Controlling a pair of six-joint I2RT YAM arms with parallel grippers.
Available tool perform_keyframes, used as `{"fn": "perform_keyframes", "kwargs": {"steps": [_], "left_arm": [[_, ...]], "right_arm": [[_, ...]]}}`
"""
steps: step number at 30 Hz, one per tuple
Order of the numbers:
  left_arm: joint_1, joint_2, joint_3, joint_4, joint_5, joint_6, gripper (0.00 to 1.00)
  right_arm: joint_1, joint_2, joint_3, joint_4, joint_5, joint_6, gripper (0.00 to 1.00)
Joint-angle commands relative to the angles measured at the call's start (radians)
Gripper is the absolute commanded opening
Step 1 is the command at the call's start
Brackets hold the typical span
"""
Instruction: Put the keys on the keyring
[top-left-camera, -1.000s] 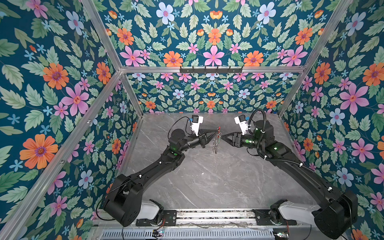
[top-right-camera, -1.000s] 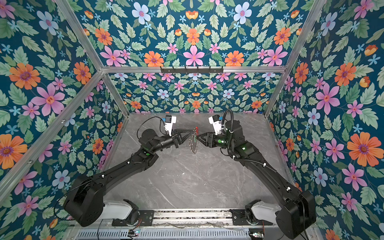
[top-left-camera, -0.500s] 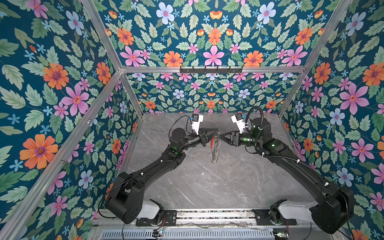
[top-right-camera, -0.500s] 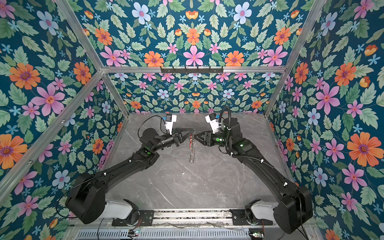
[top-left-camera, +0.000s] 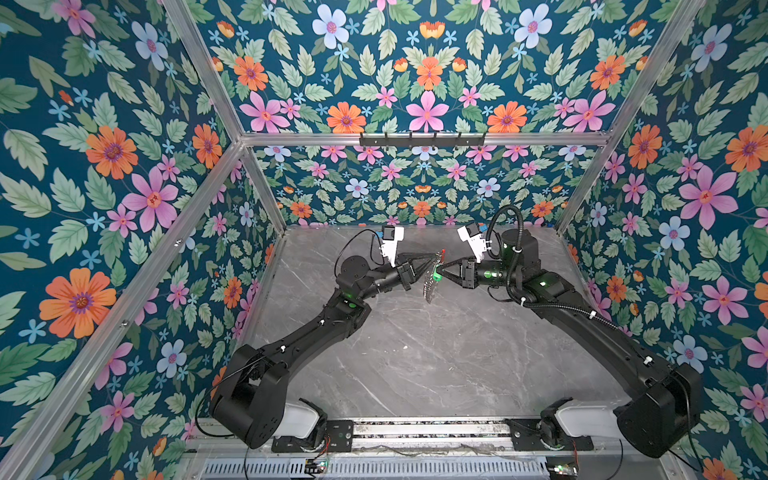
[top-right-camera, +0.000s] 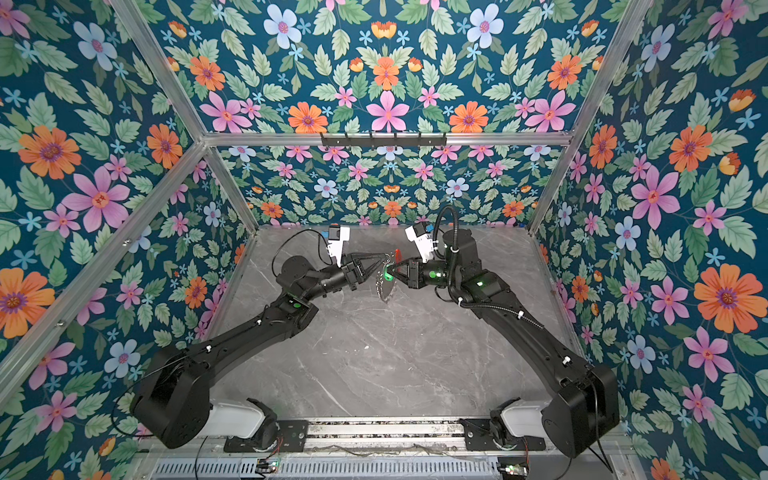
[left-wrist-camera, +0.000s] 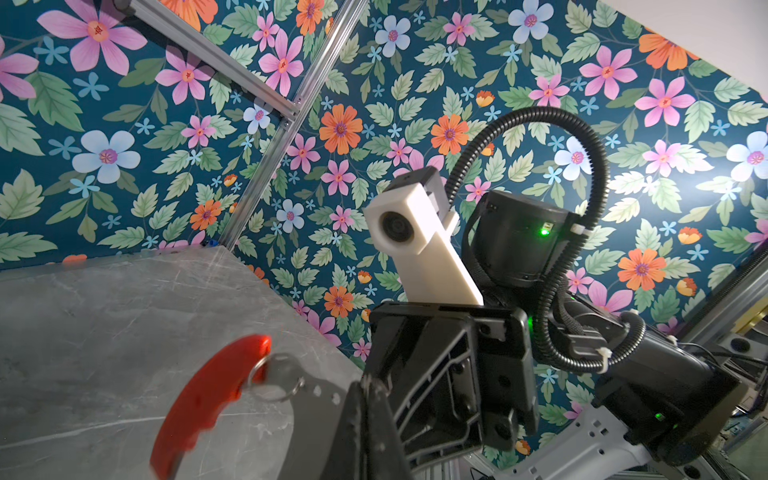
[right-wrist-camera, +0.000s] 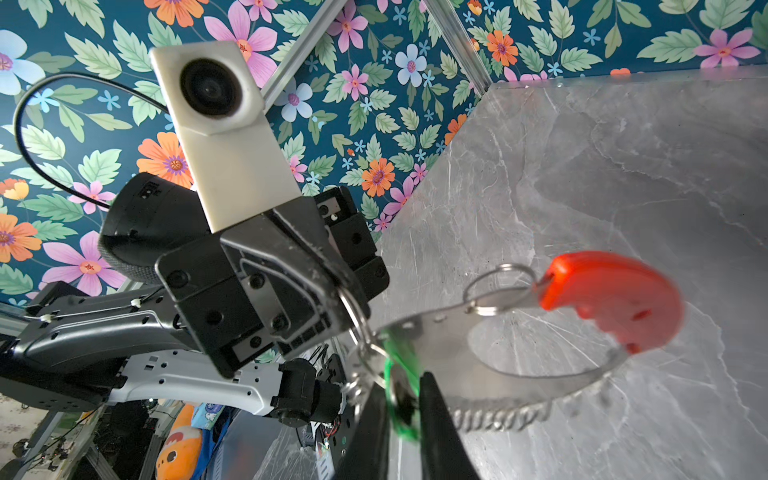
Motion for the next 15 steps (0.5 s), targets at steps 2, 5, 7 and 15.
{"fn": "perform_keyframes", "kwargs": {"steps": [2, 5, 7, 15], "left_arm": [[0.001, -0.015, 0.008, 0.066, -0.007, -0.008, 0.0], [0.001, -0.015, -0.004, 0.099, -0.022, -0.003, 0.0], [0.001, -0.011, -0.024, 0.149, -0.042, -0.006, 0.0], [0.001, 0.045, -0.061, 0.37, -0.06, -0.049, 0.0]], "right_arm": [[0.002, -0.019, -0.001, -0.032, 0.0, -0.022, 0.13], [0.002, -0.021, 0.011, -0.058, -0.004, -0.033, 0.09], [0.006, -0.018, 0.022, -0.071, -0.015, -0.034, 0.03], [0.057, 0.033, 0.07, -0.1, -0.027, -0.045, 0.0]]}}
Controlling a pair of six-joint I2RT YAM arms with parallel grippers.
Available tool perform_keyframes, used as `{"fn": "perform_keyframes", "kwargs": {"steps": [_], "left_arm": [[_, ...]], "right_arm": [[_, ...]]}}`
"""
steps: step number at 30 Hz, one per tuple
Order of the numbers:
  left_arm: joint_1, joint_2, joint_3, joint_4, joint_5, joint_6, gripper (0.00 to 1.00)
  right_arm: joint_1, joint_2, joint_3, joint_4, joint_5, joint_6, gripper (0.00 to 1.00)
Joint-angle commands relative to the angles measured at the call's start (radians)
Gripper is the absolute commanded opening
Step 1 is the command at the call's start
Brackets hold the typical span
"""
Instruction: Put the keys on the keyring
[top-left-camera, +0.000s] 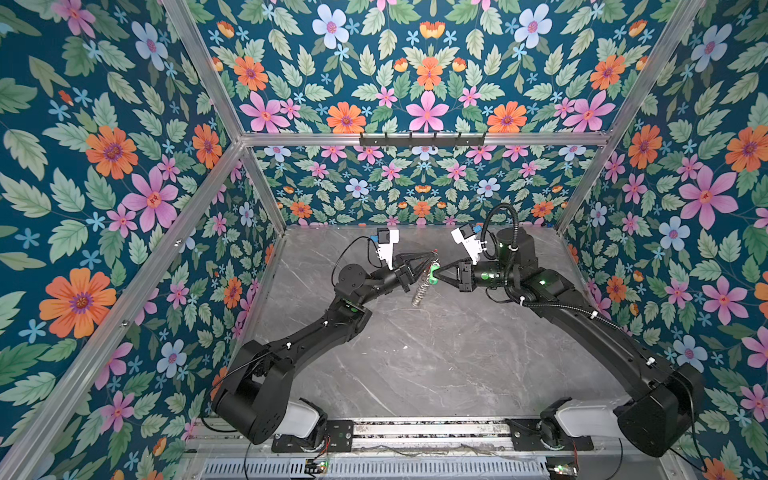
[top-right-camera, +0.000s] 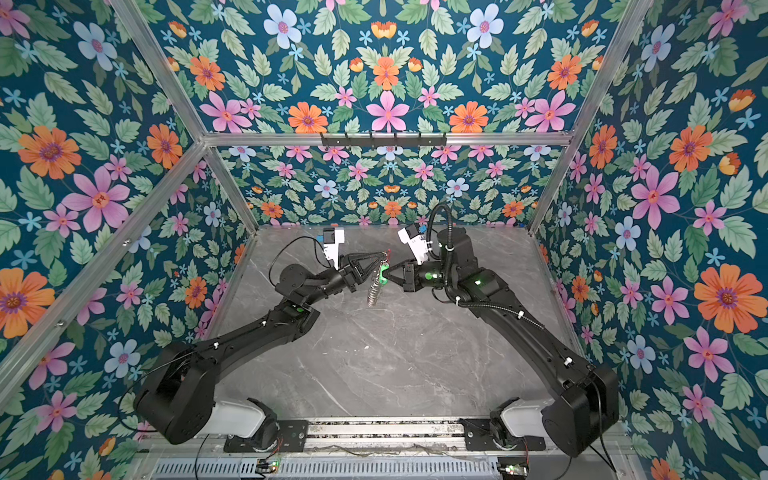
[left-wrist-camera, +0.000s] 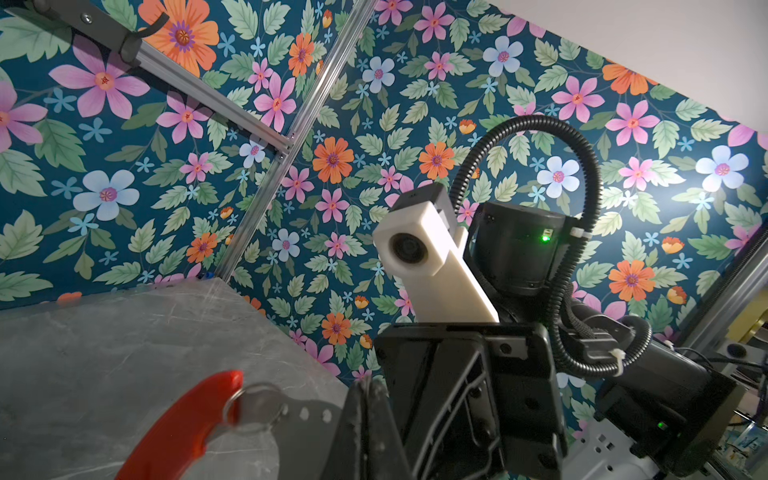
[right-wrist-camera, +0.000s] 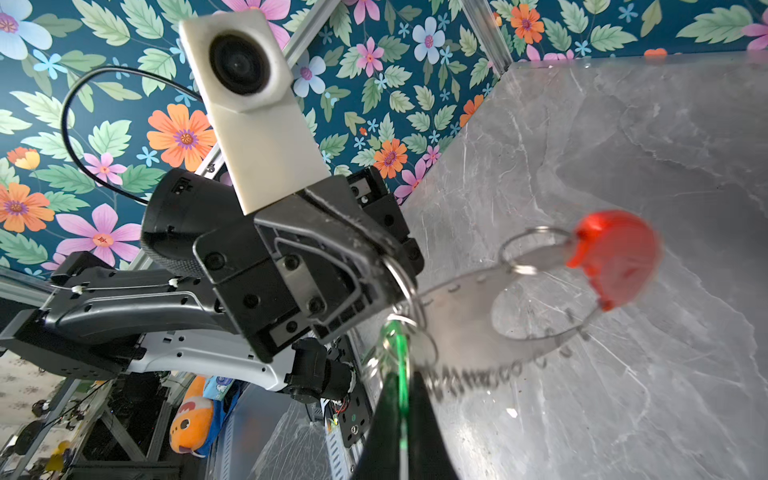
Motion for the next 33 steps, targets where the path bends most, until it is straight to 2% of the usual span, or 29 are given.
{"fn": "perform_keyframes", "kwargs": {"steps": [1, 11, 20, 21, 23, 25, 29, 33], "left_arm": [[0.001, 0.013, 0.004, 0.16, -0.013, -0.024, 0.0], [0.001, 0.04, -0.014, 0.283, -0.014, -0.036, 0.0], [0.001, 0.032, -0.015, 0.261, -0.013, -0.024, 0.0], [0.001, 0.033, -0.014, 0.259, -0.013, -0.023, 0.0], [0.001, 0.033, -0.011, 0.259, -0.011, -0.025, 0.0], [0.001, 0.032, -0.006, 0.258, -0.005, -0.031, 0.0], [0.001, 0.03, -0.006, 0.257, 0.001, -0.038, 0.0], [0.001, 0.033, -0.003, 0.262, 0.004, -0.046, 0.0]], "right_arm": [[0.008, 0.015, 0.009, -0.011, -0.016, -0.014, 0.0], [0.017, 0.071, 0.028, 0.02, -0.037, 0.003, 0.0], [0.014, -0.027, 0.007, -0.051, 0.087, -0.062, 0.0], [0.014, -0.036, 0.006, -0.064, 0.092, -0.068, 0.03], [0.014, -0.052, 0.013, -0.114, 0.111, -0.092, 0.24], [0.011, -0.078, 0.016, -0.156, 0.137, -0.113, 0.32], [-0.013, -0.118, 0.042, -0.172, 0.144, -0.115, 0.36], [-0.018, -0.088, 0.123, -0.157, 0.1, -0.096, 0.36]]}}
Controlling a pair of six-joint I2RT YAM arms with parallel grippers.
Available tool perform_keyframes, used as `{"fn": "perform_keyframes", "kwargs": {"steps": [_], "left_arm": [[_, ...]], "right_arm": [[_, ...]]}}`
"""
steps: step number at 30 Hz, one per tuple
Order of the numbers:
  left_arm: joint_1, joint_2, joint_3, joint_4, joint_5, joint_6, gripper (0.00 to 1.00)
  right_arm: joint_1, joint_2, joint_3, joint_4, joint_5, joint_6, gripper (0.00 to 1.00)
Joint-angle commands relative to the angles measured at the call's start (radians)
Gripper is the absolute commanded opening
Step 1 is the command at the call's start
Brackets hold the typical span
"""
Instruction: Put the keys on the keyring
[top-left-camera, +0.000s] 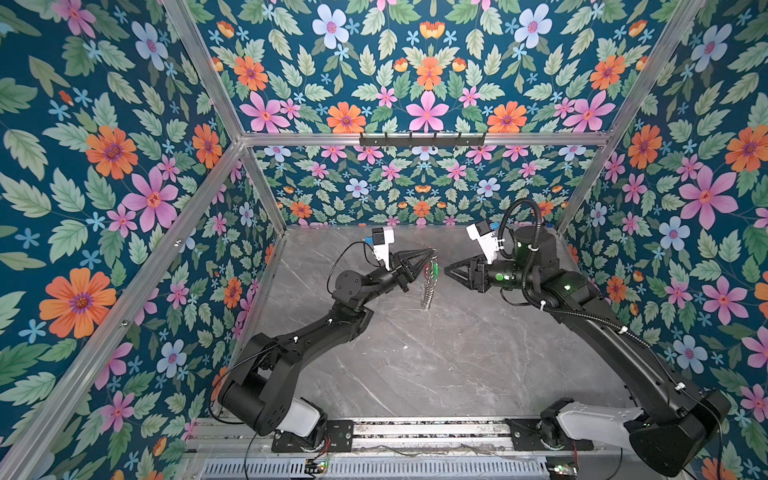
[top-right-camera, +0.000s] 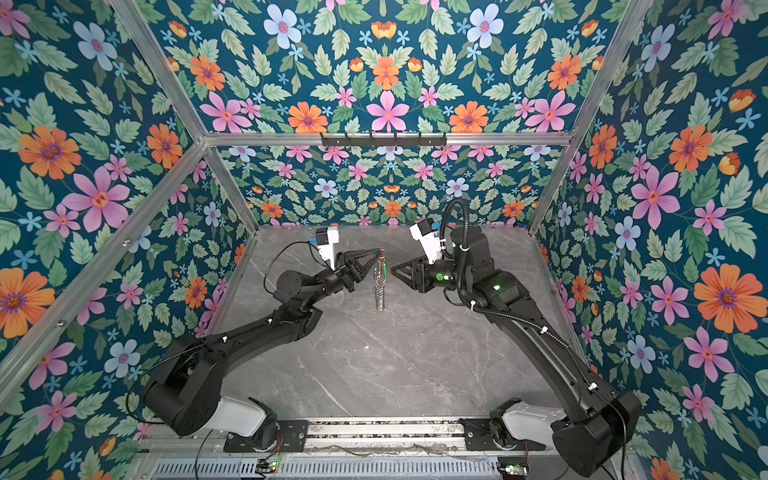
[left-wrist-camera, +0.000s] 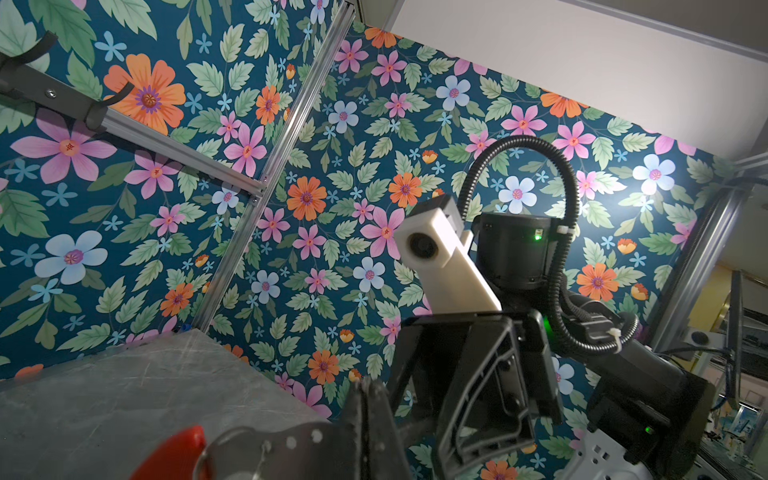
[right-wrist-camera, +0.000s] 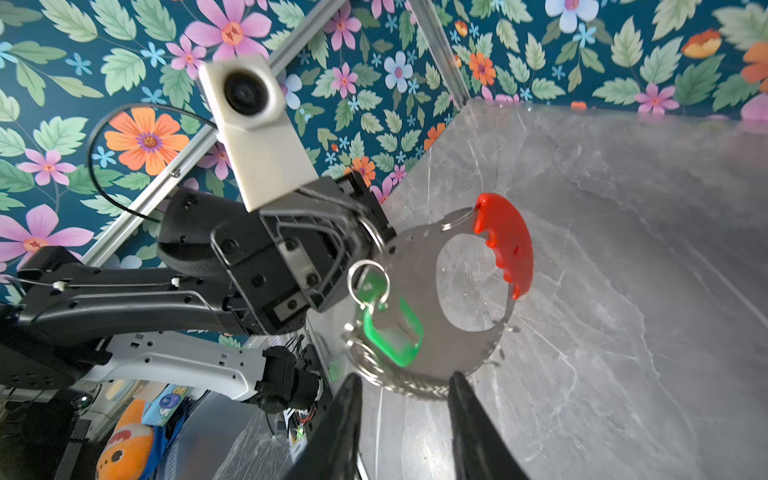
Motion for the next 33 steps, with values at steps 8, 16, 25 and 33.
{"fn": "perform_keyframes", "kwargs": {"steps": [8, 16, 25, 33], "left_arm": [[0.001, -0.009, 0.013, 0.072, 0.018, -0.026, 0.0], [0.002, -0.008, 0.014, 0.077, 0.023, -0.031, 0.0], [0.001, 0.005, 0.019, 0.086, 0.028, -0.046, 0.0], [0.015, -0.005, -0.001, 0.057, 0.03, -0.021, 0.25]], "right_arm": [[0.0, 0.129, 0.142, 0.081, -0.109, 0.056, 0.3], [-0.001, 0.147, 0.143, 0.113, -0.123, 0.078, 0.16], [0.0, 0.151, 0.142, 0.129, -0.128, 0.086, 0.0], [0.0, 0.162, 0.188, 0.041, -0.075, 0.008, 0.0]]}}
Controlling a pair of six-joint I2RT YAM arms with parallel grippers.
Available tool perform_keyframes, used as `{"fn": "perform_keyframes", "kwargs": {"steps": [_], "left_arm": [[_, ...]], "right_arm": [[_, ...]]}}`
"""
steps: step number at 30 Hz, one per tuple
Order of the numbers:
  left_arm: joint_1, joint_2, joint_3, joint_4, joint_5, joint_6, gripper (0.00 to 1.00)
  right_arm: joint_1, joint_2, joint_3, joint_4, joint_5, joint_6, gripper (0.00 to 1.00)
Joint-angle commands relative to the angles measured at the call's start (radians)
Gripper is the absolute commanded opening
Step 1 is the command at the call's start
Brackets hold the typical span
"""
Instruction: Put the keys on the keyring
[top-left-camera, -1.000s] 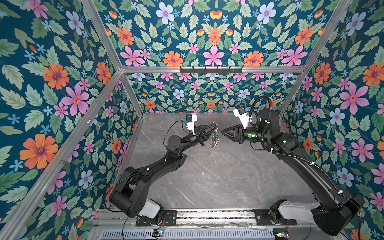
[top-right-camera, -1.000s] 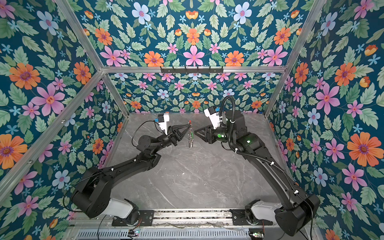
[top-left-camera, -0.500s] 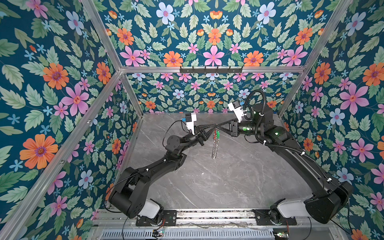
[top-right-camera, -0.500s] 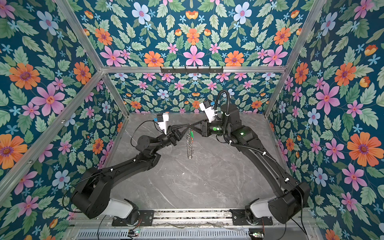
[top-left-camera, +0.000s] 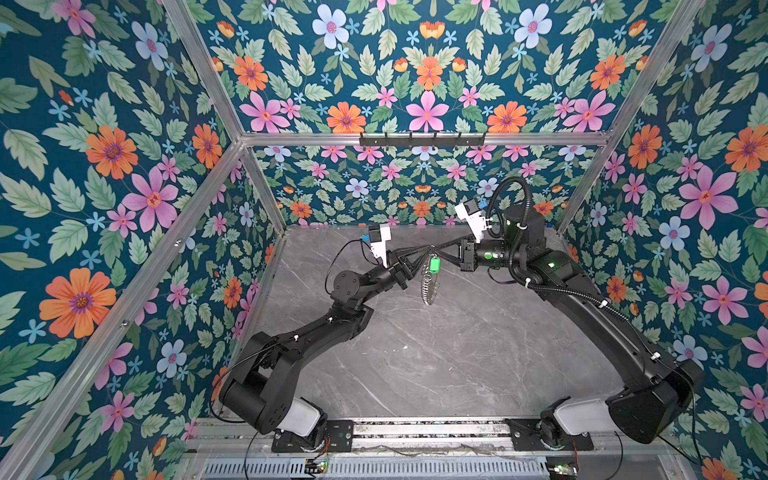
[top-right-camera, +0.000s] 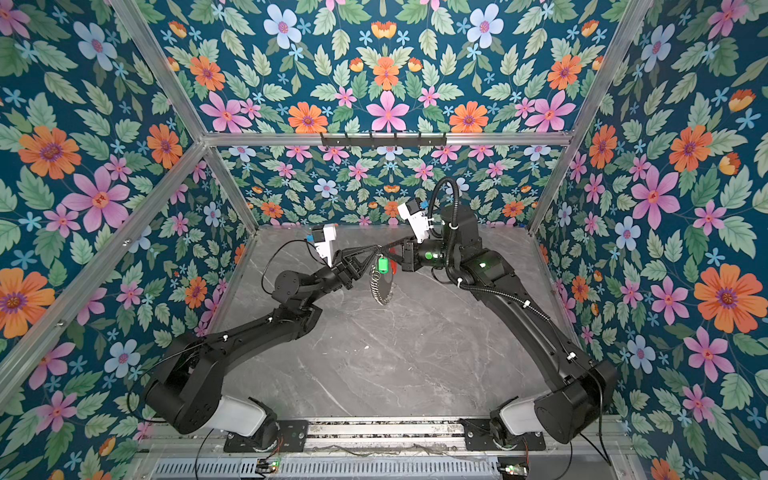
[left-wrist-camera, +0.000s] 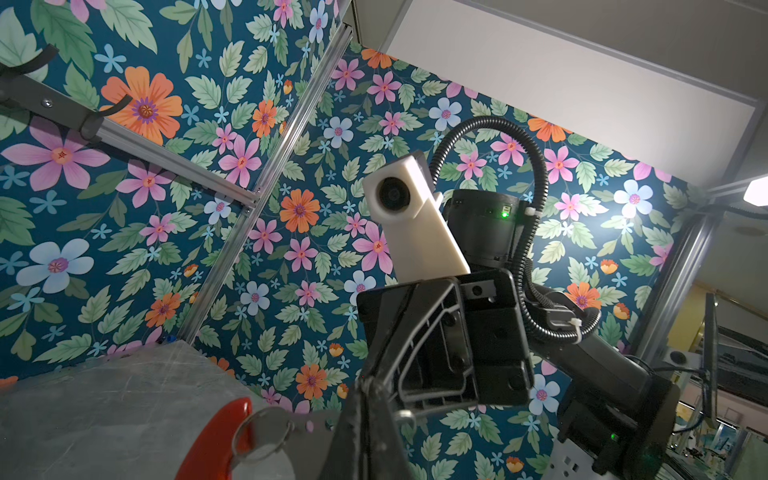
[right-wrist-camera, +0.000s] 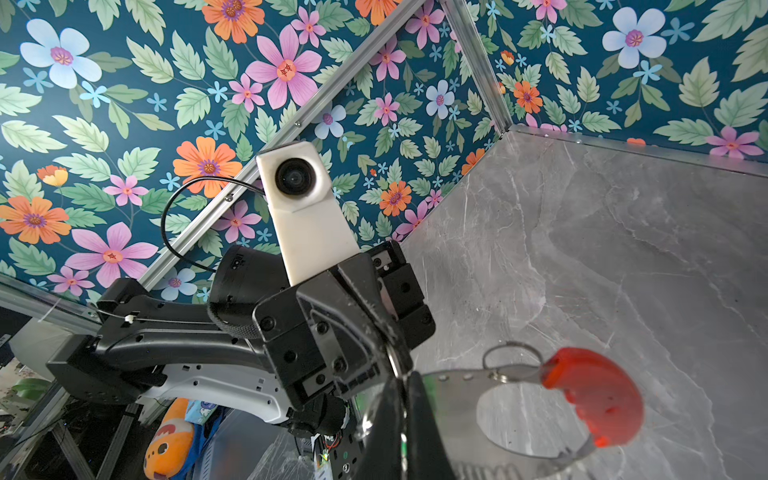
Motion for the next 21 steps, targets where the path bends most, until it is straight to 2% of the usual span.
{"fn": "perform_keyframes", "kwargs": {"steps": [1, 2, 4, 6, 8, 11, 13, 16, 21], "left_arm": [[0.021, -0.026, -0.017, -0.013, 0.027, 0.043, 0.31], [0.036, -0.044, -0.027, -0.047, 0.029, 0.063, 0.35], [0.067, -0.09, -0.044, -0.138, 0.041, 0.117, 0.36], [0.093, -0.138, -0.037, -0.284, 0.077, 0.206, 0.29], [0.103, -0.184, 0.002, -0.503, 0.126, 0.346, 0.23], [0.105, -0.216, 0.077, -0.772, 0.191, 0.541, 0.22], [0.109, -0.213, 0.125, -0.889, 0.241, 0.621, 0.22], [0.117, -0.188, 0.181, -0.965, 0.308, 0.668, 0.24], [0.124, -0.125, 0.252, -0.95, 0.378, 0.644, 0.25]], "right_arm": [[0.001, -0.001, 0.031, -0.052, 0.05, -0.08, 0.0], [0.001, 0.001, 0.043, -0.081, 0.067, -0.113, 0.0], [0.001, 0.004, 0.067, -0.133, 0.097, -0.179, 0.0], [0.001, 0.008, 0.085, -0.173, 0.122, -0.238, 0.0], [0.0, 0.014, 0.102, -0.21, 0.14, -0.295, 0.0], [0.004, 0.034, 0.142, -0.274, 0.155, -0.364, 0.0], [0.011, 0.049, 0.166, -0.313, 0.172, -0.408, 0.0], [0.022, 0.066, 0.192, -0.352, 0.196, -0.459, 0.0], [0.037, 0.077, 0.202, -0.37, 0.187, -0.487, 0.0]]}}
